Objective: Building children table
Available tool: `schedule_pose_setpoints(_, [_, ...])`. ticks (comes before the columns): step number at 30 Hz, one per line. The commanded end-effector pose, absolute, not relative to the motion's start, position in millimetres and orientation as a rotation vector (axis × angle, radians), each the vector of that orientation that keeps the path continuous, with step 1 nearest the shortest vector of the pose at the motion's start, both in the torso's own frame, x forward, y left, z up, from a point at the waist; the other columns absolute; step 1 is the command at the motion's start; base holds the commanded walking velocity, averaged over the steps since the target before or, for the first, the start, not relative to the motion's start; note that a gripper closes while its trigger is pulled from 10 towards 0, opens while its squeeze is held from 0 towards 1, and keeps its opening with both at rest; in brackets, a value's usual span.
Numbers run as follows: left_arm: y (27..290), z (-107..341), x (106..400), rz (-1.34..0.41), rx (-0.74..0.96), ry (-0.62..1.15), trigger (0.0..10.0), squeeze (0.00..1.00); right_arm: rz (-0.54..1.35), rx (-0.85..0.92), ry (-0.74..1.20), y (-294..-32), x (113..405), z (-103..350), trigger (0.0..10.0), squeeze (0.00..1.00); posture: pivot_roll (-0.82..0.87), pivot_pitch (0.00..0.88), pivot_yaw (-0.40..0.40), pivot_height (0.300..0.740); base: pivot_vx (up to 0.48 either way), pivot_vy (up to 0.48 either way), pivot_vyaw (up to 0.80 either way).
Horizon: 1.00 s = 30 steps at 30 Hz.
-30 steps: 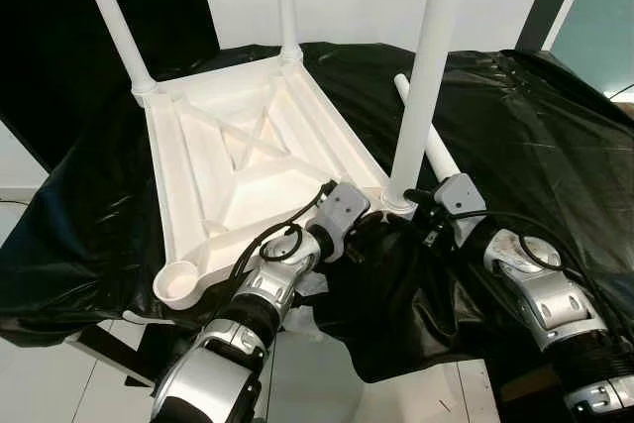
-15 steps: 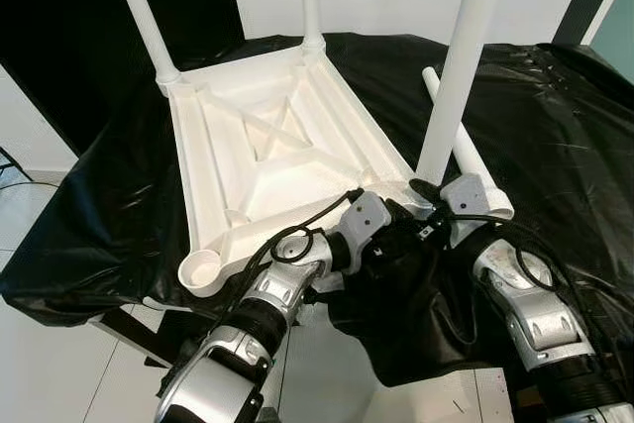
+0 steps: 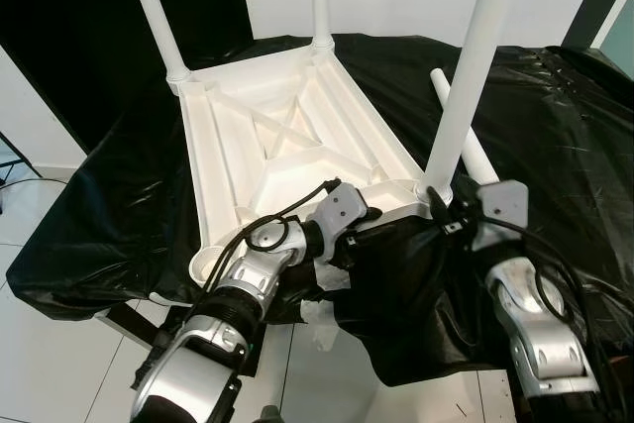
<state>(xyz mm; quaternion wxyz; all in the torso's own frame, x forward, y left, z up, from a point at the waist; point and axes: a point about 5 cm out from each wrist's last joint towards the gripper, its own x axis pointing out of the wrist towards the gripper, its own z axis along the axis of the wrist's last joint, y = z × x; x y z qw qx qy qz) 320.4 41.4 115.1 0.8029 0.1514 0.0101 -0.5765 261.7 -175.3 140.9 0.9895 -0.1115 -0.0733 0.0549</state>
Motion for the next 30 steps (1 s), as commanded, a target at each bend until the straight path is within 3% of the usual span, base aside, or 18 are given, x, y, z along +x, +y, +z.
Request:
schedule_pose_setpoints(1, [47.2, 107.4, 324.4, -1.143, 0.360, 0.059, 10.0, 0.00, 0.115, -0.220, -0.156, -170.8, 259.5, 143.1, 10.0, 0.00, 0.07, 0.000, 0.059, 0.740, 0.000, 0.000, 0.00])
schedule_pose_setpoints(8, [56.7, 100.5, 323.5, -1.181, 0.413, 0.122, 10.0, 0.00, 0.111, -0.219, -0.150, -170.1, 253.9, 144.7, 10.0, 0.00, 0.06, 0.000, 0.061, 0.740, 0.000, 0.000, 0.00])
schedule_pose_setpoints(16, [72.6, 89.4, 331.4, -1.108, 0.533, 0.240, 10.0, 0.00, 0.113, -0.222, -0.148, -168.1, 250.8, 145.8, 10.0, 0.00, 0.06, 0.000, 0.057, 0.740, 0.000, 0.000, 0.00])
schedule_pose_setpoints(17, [71.1, 85.4, 329.6, -1.116, 0.545, 0.264, 5.6, 0.00, 0.123, -0.222, -0.149, -166.1, 251.0, 146.3, 10.0, 0.00, 0.06, 0.000, 0.056, 0.740, 0.000, 0.000, 0.00])
schedule_pose_setpoints(21, [69.5, 83.3, 328.2, -1.124, 0.547, 0.275, 5.6, 0.00, 0.129, -0.221, -0.150, -164.9, 251.2, 146.6, 10.0, 0.00, 0.07, 0.000, 0.056, 0.740, 0.000, 0.000, 0.00])
schedule_pose_setpoints(22, [65.6, 81.8, 324.9, -1.154, 0.533, 0.278, 1.0, 0.00, 0.133, -0.222, -0.149, -163.9, 251.0, 146.6, 10.0, 0.00, 0.07, 0.000, 0.056, 0.740, 0.000, 0.000, 0.00])
schedule_pose_setpoints(24, [65.6, 81.8, 324.9, -1.154, 0.533, 0.278, 1.0, 0.00, 0.133, -0.222, -0.149, -163.9, 251.0, 146.6, 10.0, 0.00, 0.07, 0.000, 0.056, 0.740, 0.000, 0.000, 0.00])
schedule_pose_setpoints(25, [56.9, 80.8, 319.6, -1.200, 0.500, 0.273, 0.0, 0.00, 0.136, -0.222, -0.147, -163.6, 250.8, 146.5, 10.0, 0.00, 0.06, 0.000, 0.056, 0.740, 0.000, 0.000, 0.00])
schedule_pose_setpoints(30, [25.5, 84.2, 304.8, -1.323, 0.392, 0.227, 0.0, 0.00, 0.138, -0.222, -0.142, -163.5, 250.5, 147.2, 10.0, 0.00, 0.05, 0.000, 0.060, 0.740, 0.000, 0.000, 0.00])
